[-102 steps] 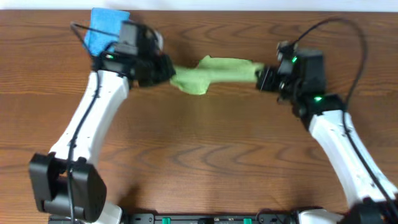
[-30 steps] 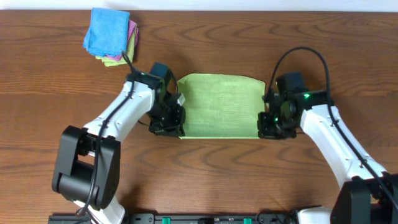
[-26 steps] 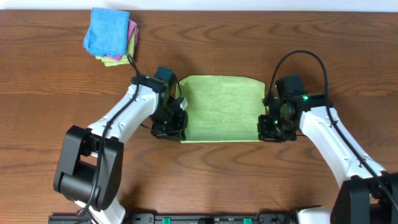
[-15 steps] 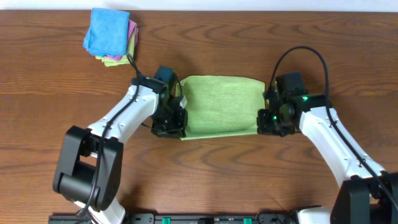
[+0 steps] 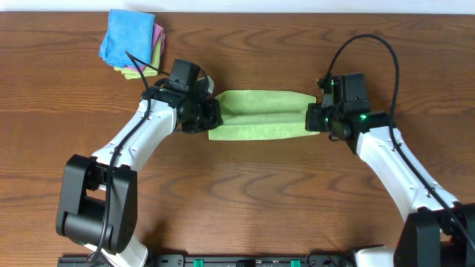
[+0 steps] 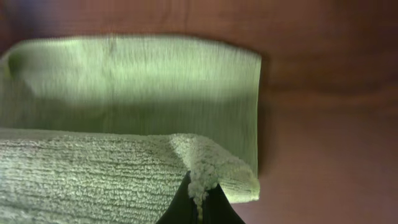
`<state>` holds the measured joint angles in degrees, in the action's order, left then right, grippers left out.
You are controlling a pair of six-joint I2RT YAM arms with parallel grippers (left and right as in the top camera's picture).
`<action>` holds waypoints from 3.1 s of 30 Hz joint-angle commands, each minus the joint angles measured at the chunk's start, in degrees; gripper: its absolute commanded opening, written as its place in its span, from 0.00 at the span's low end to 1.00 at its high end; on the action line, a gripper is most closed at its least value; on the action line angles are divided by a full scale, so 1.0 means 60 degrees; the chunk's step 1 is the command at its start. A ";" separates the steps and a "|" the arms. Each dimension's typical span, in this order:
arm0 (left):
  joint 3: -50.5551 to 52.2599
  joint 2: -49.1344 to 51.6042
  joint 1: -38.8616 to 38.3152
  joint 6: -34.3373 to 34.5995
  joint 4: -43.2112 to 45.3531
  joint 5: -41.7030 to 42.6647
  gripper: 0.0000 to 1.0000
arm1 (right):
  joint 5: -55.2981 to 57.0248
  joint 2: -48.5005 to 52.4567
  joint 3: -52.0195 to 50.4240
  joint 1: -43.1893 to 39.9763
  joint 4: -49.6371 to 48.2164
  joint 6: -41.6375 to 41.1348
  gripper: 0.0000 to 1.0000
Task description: Fold the cloth
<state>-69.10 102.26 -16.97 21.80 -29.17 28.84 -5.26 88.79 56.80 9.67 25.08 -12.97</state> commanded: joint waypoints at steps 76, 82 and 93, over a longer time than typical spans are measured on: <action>-0.0026 0.2095 -0.0339 0.0594 0.4481 -0.2062 0.06 | -0.2233 0.2135 -0.0033 -0.1351 -0.1166 -0.2911 0.88; -0.0026 0.2583 -0.0375 0.0703 0.4554 -0.2120 0.06 | -0.2171 0.2233 -0.0033 -0.1351 -0.1395 -0.3053 0.88; -0.0026 0.2754 -0.0382 0.0914 0.4615 -0.2116 0.06 | -0.1978 0.2368 -0.0044 -0.1348 -0.1657 -0.3235 0.86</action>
<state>-69.01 117.78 -19.03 27.05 -1.41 17.17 -17.56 101.71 56.77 1.67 15.49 -30.85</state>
